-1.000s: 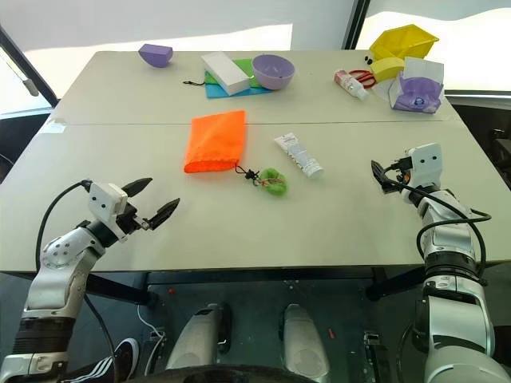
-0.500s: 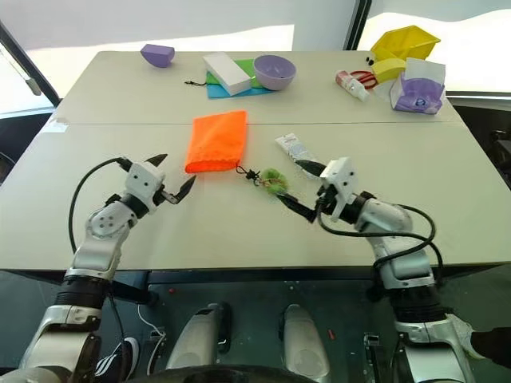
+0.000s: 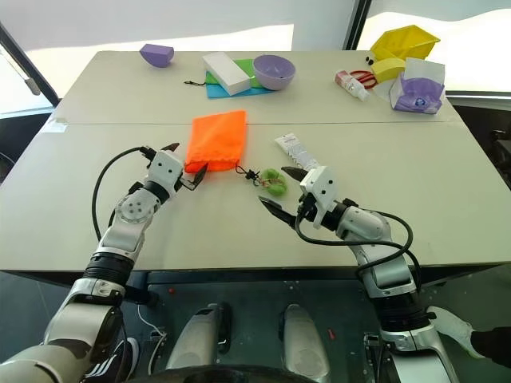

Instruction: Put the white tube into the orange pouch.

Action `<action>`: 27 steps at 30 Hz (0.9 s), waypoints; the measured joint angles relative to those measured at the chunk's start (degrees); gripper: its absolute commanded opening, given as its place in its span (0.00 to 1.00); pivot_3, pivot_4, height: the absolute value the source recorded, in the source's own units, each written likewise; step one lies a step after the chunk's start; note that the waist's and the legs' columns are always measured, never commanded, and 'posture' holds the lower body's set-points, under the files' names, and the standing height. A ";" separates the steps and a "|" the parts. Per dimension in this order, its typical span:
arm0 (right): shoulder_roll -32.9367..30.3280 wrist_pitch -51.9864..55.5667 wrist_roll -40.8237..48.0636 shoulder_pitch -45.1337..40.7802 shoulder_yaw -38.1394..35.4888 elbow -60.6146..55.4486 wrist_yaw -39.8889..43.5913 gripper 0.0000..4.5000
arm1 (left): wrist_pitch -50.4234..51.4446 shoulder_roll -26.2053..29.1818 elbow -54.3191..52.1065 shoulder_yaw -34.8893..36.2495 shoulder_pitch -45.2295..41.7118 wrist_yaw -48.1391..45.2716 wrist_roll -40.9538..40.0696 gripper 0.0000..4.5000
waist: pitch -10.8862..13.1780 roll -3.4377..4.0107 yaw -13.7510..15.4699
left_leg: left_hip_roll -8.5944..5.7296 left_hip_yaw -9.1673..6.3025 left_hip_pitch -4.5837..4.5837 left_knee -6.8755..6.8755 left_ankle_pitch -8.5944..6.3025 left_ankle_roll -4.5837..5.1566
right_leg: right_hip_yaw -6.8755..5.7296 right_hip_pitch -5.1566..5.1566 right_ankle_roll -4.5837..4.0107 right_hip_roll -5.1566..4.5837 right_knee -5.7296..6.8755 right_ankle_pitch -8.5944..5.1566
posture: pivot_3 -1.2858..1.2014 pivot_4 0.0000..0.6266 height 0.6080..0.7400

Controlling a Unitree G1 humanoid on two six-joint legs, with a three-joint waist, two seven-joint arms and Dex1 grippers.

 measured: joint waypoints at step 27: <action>-0.28 -1.91 -6.41 -4.21 -2.03 6.94 -6.38 1.00 | 7.56 -1.68 -9.76 -2.18 4.03 -2.78 0.89 0.01 | 0.01 -0.02 -0.03 | -0.01 -0.01 0.00 0.00 0.00 0.00 | -0.01 0.02 0.01 -0.02 0.01 -0.01 | 0.52 0.24 1.00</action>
